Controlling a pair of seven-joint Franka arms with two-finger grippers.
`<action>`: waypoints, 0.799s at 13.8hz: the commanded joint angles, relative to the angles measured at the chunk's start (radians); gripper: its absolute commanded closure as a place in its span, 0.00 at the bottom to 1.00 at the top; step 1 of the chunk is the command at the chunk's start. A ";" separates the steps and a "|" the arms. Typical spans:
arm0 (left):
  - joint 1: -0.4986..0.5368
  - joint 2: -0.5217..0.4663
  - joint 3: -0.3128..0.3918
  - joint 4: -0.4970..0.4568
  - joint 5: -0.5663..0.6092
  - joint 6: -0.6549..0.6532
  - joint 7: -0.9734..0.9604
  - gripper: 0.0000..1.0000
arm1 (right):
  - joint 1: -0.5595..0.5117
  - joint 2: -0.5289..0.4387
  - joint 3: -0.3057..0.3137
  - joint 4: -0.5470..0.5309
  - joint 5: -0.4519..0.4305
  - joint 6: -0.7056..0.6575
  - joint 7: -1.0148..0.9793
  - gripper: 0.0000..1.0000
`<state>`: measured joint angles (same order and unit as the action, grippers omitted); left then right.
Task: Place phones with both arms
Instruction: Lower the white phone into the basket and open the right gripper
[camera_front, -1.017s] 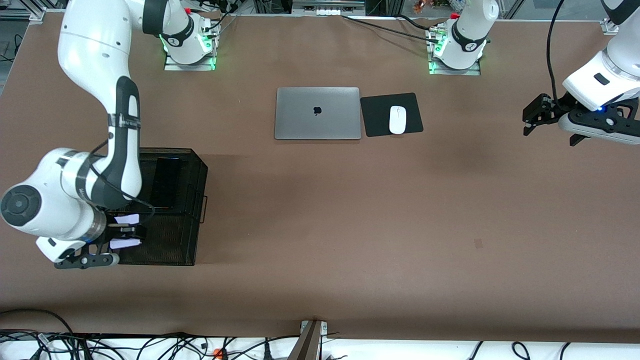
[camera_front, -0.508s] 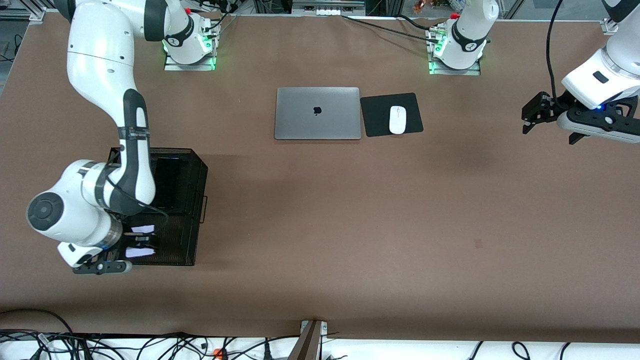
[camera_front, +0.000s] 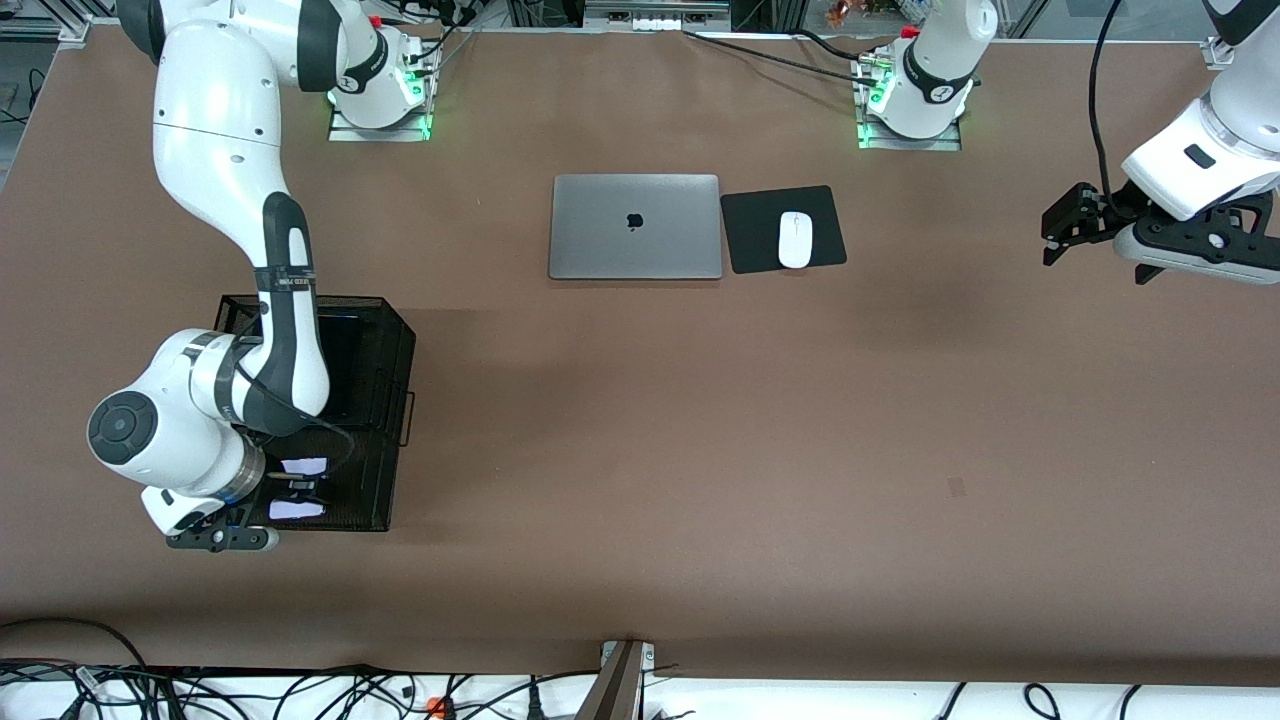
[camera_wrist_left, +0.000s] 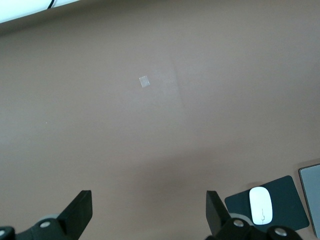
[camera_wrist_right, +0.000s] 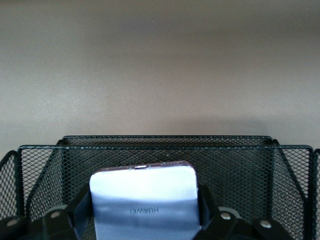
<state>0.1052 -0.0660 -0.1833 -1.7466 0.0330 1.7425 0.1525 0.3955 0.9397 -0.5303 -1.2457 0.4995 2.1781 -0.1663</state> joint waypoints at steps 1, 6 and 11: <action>-0.002 0.011 -0.004 0.033 0.013 -0.026 -0.014 0.00 | -0.009 -0.001 0.006 -0.006 0.043 0.008 0.005 1.00; -0.004 0.012 -0.004 0.036 0.013 -0.028 -0.014 0.00 | -0.014 0.002 0.006 -0.032 0.102 0.032 -0.009 0.00; -0.004 0.012 -0.004 0.036 0.013 -0.028 -0.014 0.00 | -0.033 -0.001 0.006 -0.037 0.105 0.026 -0.024 0.00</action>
<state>0.1040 -0.0660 -0.1838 -1.7415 0.0330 1.7409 0.1483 0.3732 0.9480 -0.5310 -1.2657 0.5805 2.1942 -0.1646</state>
